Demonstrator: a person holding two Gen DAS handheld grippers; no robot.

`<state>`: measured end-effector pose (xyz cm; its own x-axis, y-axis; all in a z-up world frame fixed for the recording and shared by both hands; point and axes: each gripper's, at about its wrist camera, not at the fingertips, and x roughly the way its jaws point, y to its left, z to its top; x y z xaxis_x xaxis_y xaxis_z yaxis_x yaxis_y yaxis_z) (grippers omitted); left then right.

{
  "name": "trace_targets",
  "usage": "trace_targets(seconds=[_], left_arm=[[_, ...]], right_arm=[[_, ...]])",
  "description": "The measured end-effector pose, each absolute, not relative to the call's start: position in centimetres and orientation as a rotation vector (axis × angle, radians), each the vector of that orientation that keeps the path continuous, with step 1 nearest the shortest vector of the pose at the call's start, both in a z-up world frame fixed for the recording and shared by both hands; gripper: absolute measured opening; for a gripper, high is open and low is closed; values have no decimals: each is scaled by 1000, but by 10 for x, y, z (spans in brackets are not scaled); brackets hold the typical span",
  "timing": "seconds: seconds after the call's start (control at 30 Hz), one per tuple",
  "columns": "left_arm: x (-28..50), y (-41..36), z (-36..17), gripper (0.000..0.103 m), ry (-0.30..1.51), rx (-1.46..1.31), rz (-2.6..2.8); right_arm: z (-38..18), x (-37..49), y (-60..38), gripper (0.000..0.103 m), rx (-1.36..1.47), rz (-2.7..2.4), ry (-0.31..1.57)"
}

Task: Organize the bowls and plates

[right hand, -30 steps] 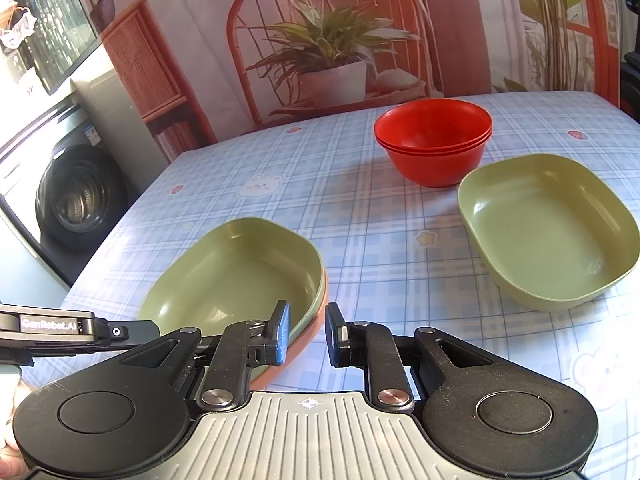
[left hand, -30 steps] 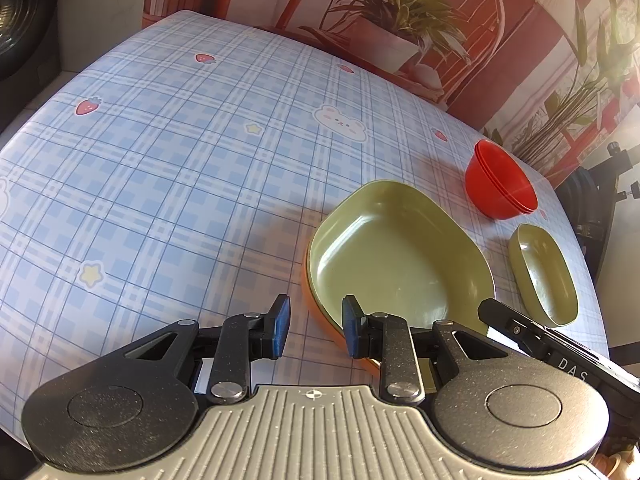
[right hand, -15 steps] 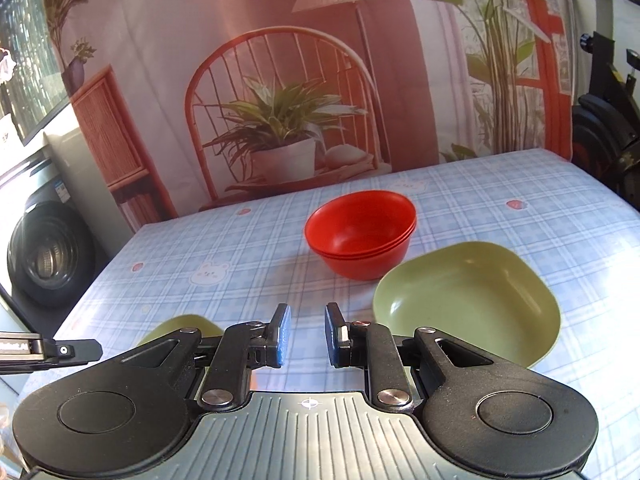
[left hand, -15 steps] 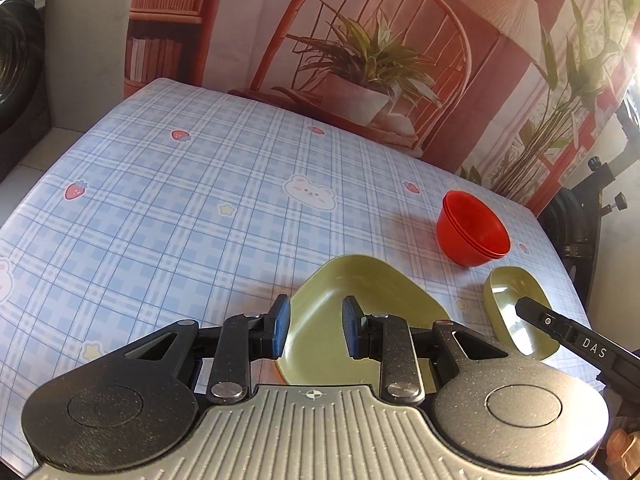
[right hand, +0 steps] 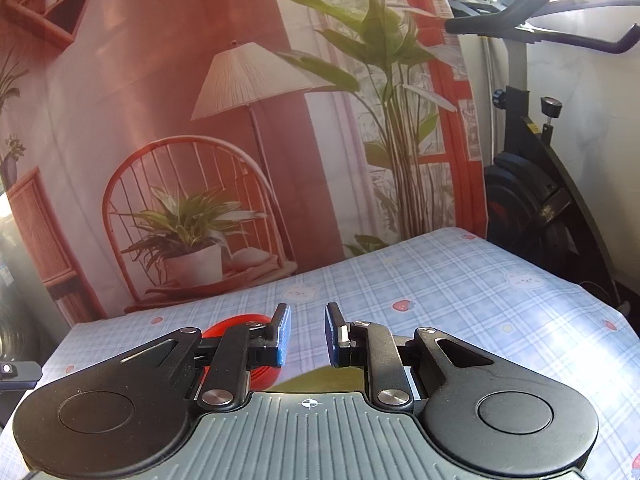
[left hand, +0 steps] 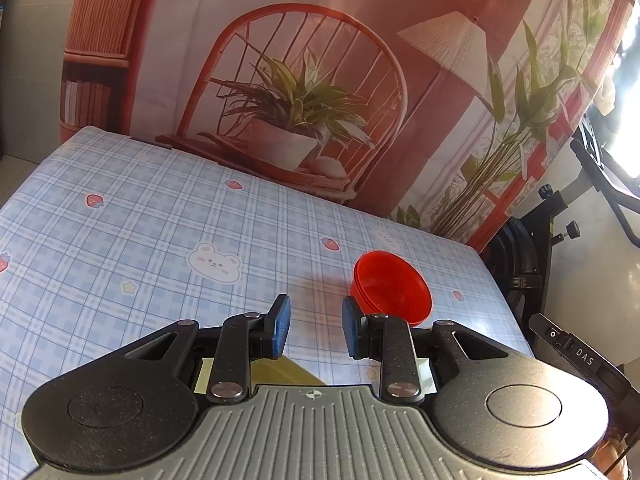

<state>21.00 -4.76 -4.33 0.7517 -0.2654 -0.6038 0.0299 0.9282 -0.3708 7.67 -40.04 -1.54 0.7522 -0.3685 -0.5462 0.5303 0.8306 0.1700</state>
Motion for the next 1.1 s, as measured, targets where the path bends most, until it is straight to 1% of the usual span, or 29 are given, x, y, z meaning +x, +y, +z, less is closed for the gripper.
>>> trace_targets(seconds=[0.23, 0.3, 0.4, 0.53, 0.67, 0.8, 1.1], left_arm=[[225, -59, -20, 29, 665, -329, -183], [226, -66, -5, 29, 619, -281, -192], [230, -74, 13, 29, 591, -285, -234], [230, -90, 22, 29, 583, -255, -259], [229, -106, 11, 33, 616, -249, -300], [236, -128, -15, 36, 671, -204, -335], [260, -195, -81, 36, 807, -81, -402]], right_arm=[[2, 67, -426, 18, 315, -530, 461], [8, 62, -436, 18, 348, -543, 434], [16, 53, -450, 18, 367, -572, 409], [21, 45, -459, 18, 341, -592, 404], [13, 41, -468, 18, 335, -608, 434], [-7, 40, -474, 18, 356, -611, 475], [-62, 48, -475, 18, 418, -574, 599]])
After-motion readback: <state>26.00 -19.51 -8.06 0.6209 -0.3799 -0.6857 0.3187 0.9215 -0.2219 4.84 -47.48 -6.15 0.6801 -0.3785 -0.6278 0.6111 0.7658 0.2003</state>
